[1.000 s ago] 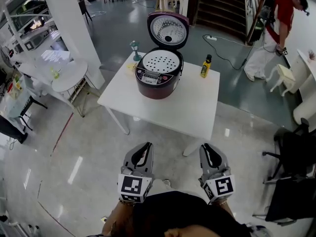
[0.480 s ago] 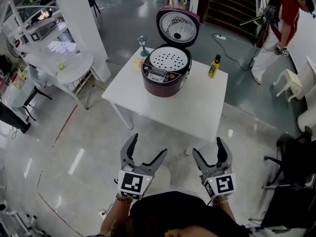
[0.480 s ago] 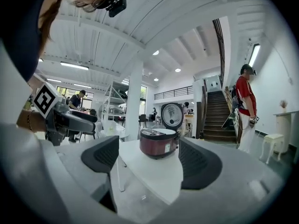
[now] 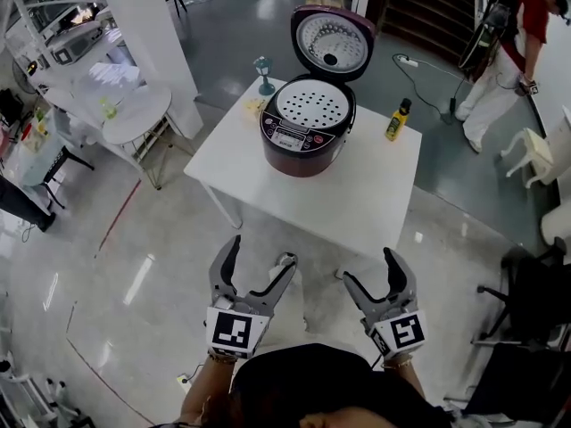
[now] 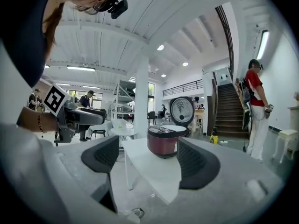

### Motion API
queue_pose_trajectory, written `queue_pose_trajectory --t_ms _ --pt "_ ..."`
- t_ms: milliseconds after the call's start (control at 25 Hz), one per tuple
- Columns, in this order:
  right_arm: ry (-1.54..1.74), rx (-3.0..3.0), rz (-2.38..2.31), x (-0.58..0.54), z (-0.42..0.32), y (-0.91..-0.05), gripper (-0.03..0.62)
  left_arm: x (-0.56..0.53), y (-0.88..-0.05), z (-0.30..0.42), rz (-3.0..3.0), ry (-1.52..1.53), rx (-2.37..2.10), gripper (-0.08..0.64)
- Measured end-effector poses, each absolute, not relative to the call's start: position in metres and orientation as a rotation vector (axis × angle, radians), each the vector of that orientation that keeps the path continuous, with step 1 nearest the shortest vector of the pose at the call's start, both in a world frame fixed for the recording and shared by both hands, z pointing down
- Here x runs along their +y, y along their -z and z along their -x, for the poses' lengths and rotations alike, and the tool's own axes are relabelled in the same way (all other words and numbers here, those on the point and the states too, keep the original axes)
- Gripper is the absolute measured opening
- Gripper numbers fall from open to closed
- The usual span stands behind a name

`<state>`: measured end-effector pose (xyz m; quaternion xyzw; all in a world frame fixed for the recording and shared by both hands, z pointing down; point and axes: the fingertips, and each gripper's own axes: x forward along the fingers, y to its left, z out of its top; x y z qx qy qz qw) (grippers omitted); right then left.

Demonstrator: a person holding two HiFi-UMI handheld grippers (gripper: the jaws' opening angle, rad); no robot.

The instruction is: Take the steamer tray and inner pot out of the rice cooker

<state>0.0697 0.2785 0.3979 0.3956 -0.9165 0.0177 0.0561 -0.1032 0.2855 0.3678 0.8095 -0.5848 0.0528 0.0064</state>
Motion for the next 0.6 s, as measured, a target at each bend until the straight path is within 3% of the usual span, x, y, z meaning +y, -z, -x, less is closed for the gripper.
queue_pose_trajectory --t_ms 600 --pt "0.044 -2.726 -1.243 0.135 -0.034 -0.38 0.382 0.136 -0.352 0.143 -2.596 -0.219 -1.811 0.426"
